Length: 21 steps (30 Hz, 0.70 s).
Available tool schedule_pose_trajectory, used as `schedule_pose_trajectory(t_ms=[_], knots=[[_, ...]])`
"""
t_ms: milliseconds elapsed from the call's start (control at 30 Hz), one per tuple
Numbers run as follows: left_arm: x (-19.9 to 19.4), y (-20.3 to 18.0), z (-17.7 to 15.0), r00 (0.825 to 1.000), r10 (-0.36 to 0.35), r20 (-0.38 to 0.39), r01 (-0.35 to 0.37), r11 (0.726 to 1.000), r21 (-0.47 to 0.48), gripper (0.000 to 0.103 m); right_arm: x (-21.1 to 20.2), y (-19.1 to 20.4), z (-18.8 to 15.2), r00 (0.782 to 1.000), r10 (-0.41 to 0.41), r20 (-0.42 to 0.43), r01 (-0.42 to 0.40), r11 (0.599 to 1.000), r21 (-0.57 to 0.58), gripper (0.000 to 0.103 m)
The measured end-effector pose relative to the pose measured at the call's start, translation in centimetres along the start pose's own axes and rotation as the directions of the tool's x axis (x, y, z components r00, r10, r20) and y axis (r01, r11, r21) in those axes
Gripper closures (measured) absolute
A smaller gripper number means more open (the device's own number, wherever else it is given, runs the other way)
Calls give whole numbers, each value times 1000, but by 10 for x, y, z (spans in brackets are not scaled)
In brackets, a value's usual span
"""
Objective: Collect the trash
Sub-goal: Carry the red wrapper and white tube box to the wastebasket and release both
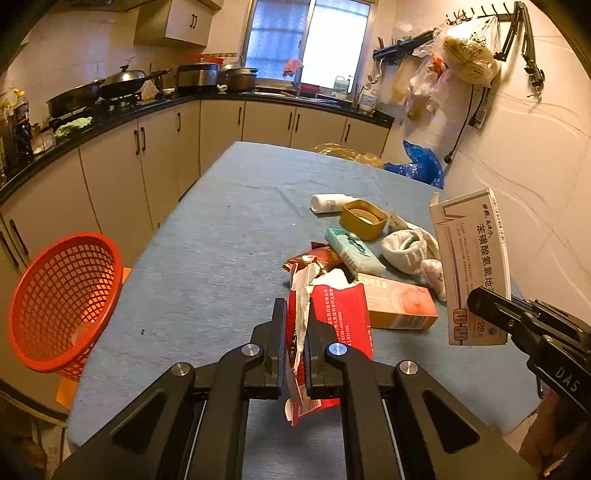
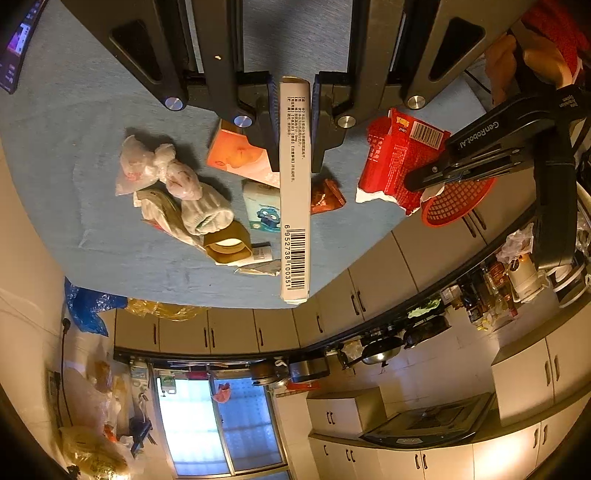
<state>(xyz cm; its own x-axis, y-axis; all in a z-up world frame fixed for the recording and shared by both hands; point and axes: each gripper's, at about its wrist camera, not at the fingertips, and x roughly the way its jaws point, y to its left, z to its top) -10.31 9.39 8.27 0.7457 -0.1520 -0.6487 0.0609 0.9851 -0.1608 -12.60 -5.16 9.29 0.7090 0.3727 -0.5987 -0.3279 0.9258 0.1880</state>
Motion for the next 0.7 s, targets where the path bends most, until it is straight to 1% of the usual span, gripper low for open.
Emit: schedule_pose_trajectory(t_ms=[200, 700], knots=[[-3, 6, 1, 1000, 23, 14, -23, 1000, -2, 96, 2, 11, 0, 1000, 6, -9, -6, 1000, -18, 88], [4, 22, 3, 999, 36, 27, -35, 999, -17, 96, 19, 25, 8, 999, 3, -32, -4, 999, -51, 88]])
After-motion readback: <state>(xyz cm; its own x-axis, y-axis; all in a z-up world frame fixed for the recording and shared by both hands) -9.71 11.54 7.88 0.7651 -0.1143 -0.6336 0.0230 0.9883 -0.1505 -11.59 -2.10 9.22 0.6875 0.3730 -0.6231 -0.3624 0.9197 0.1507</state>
